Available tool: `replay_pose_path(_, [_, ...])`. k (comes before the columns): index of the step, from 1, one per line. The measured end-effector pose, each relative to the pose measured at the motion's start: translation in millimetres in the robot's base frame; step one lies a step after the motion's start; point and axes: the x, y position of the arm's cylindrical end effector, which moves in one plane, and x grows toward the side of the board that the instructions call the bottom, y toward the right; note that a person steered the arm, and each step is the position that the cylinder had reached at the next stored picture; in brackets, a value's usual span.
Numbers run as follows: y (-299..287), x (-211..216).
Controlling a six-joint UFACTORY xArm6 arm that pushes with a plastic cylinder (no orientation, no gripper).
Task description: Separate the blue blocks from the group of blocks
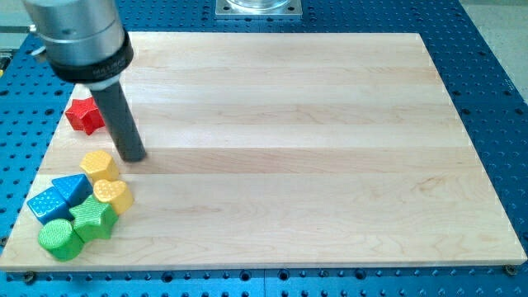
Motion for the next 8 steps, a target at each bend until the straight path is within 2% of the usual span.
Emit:
replay_pose_path(5, [-21,-8])
replay_pose_path(8, [-99,3])
